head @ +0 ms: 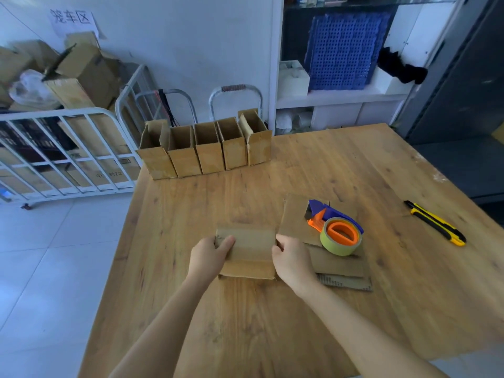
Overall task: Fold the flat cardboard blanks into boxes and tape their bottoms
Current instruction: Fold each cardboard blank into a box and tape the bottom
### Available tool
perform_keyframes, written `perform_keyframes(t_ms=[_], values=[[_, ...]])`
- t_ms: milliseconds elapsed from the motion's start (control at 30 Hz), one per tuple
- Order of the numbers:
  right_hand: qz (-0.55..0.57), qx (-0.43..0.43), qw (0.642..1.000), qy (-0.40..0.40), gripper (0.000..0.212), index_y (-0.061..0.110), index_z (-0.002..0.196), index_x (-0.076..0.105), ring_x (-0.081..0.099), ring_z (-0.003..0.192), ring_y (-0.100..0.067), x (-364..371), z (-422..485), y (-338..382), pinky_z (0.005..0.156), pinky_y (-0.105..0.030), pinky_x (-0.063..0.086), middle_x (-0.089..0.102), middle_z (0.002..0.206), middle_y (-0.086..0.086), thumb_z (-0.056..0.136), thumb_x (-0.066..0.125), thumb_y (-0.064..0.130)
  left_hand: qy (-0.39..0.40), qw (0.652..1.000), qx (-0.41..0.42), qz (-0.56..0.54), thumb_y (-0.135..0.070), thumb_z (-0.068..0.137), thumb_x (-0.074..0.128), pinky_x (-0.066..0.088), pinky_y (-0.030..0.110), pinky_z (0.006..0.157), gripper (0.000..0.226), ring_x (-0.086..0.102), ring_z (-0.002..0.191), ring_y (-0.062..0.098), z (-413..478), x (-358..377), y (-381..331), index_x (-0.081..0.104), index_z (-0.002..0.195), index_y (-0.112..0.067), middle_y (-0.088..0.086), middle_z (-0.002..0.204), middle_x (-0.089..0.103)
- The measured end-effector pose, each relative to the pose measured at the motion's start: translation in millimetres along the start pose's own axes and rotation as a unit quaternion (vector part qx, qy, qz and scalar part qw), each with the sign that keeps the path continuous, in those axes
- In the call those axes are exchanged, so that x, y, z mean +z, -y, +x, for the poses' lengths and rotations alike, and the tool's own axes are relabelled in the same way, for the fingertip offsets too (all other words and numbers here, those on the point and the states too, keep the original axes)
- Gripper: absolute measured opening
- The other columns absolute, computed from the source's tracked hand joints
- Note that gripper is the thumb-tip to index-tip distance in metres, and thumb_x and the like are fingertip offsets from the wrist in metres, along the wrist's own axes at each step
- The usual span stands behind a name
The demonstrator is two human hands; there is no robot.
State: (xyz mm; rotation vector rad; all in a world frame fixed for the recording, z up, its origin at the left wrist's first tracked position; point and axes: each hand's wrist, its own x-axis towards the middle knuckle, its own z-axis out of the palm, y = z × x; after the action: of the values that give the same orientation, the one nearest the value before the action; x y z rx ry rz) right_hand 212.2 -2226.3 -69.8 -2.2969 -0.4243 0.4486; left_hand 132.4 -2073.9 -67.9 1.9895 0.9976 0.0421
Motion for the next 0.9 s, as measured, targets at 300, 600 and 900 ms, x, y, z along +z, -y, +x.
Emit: perform_keyframes(t_ms=[300, 600, 900], values=[[0.266, 0.217, 0.933, 0.105, 0.025, 0.017, 0.087, 0.053, 0.058, 0.081, -0.015, -25, 11, 11, 0.069, -0.032, 0.054, 0.060, 0.089, -0.001, 0.099, 0.045, 0.038, 0.052, 0.995, 0.040, -0.070, -0.040, 0.089, 0.063, 0.050, 0.023, 0.073, 0.032, 0.065, 0.093, 0.013, -7, -9, 6, 0.064, 0.110, -0.016, -0.007, 0.100, 0.068], [0.185, 0.094, 0.977, 0.039, 0.053, 0.016, 0.127, 0.043, 0.057, 0.100, -0.016, -17, 15, 8, 0.077, -0.027, 0.051, 0.057, 0.111, -0.001, 0.082, 0.070, 0.014, -0.072, 0.988, 0.137, -0.016, -0.044, 0.077, 0.074, 0.040, 0.030, 0.098, 0.095, 0.038, 0.121, 0.010, -16, -4, 8, 0.018, 0.150, -0.020, 0.000, 0.142, 0.033], [0.001, -0.007, 0.997, 0.083, 0.047, 0.016, 0.126, 0.044, 0.054, 0.108, -0.014, 3, 4, -13, 0.088, -0.023, 0.050, 0.053, 0.123, -0.001, 0.086, 0.069, 0.022, -0.090, 0.972, 0.092, 0.194, -0.052, 0.081, 0.067, 0.012, 0.046, 0.120, 0.110, 0.012, 0.146, 0.027, -16, 23, 53, -0.009, 0.152, -0.015, 0.007, 0.157, 0.018]])
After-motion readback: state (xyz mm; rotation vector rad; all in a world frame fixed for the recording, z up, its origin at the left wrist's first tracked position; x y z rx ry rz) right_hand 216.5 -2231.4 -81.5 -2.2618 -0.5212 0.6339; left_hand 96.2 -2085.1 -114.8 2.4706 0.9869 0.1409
